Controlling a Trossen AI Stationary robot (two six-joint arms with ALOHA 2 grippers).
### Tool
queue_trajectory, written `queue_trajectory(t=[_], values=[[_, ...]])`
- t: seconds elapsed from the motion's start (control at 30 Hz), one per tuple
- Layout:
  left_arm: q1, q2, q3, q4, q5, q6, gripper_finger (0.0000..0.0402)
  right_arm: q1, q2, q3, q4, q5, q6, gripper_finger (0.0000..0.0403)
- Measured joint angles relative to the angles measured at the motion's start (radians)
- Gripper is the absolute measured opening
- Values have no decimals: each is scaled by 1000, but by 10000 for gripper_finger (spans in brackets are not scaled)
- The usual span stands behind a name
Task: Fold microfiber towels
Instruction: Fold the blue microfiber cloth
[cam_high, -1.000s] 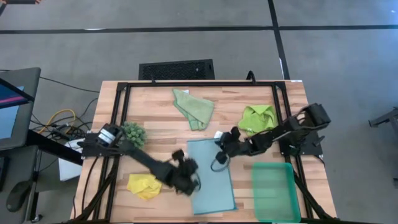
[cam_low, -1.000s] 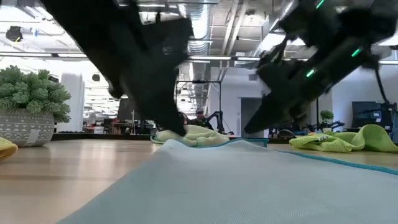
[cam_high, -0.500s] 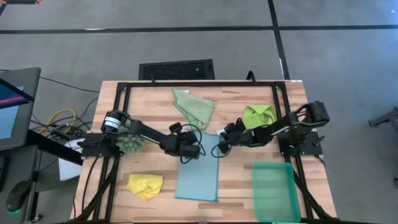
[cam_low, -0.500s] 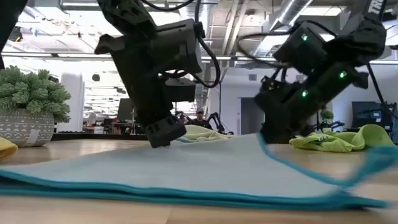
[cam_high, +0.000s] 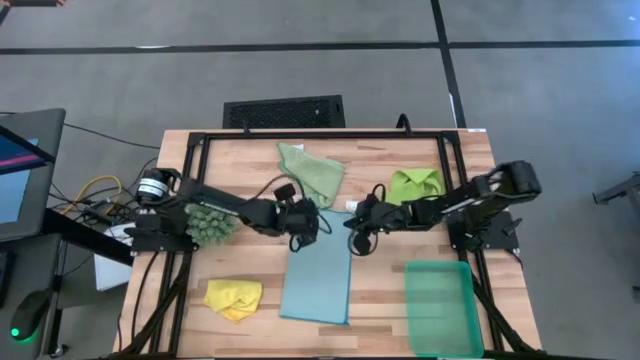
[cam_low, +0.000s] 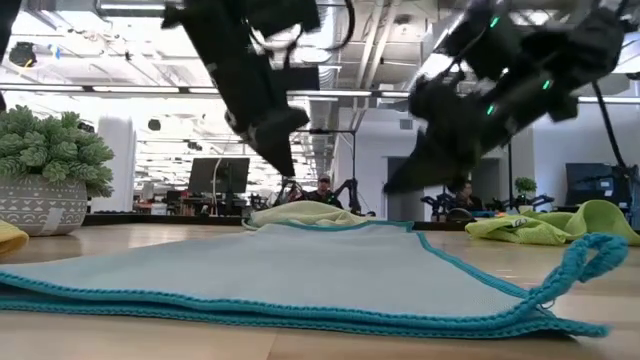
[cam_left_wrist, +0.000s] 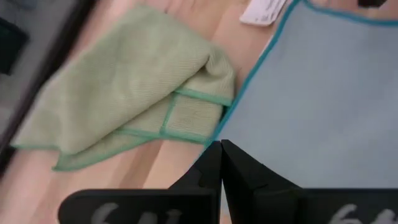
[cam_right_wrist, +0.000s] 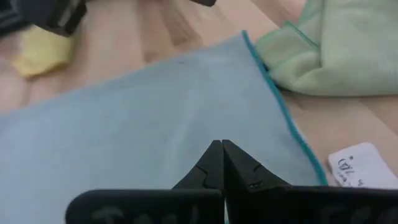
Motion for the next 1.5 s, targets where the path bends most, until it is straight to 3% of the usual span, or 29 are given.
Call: queue_trajectory(t=[0.1, 0.23, 0.37, 0.5, 0.63, 0.73, 0.93, 1.07, 1.2, 1.37, 1.5], values=[[75, 13, -76, 148, 104, 76, 0, -59, 91, 7, 45, -5, -22, 13], [184, 12, -160, 238, 226, 71, 0, -174, 141, 43, -69, -71, -49, 13], [221, 8, -184, 245, 244, 49, 0, -247, 123, 46, -119, -22, -104, 13], [197, 5, -183, 342, 261, 62, 0, -247, 68, 43, -127, 62, -185, 13], [160, 5, -182, 378, 278, 61, 0, -184, -3, 44, -136, 48, -198, 13], [124, 5, -182, 349, 235, 13, 0, -125, -31, 45, -118, 36, -212, 17], [36, -11, -183, 248, -50, -114, 0, -9, -18, 46, -52, -212, -302, 21], [-8, -58, -182, 217, -148, -107, 0, 91, 25, 45, 4, -210, -307, 26], [-66, -102, -181, 255, -26, 43, 0, 178, 117, 81, 90, -187, -354, 62], [-176, -85, -180, 398, 208, 139, 0, 271, 197, 223, -16, -183, -398, 132], [-314, -13, -182, 519, 197, 171, 0, 357, 229, 336, -167, -182, -380, 188]])
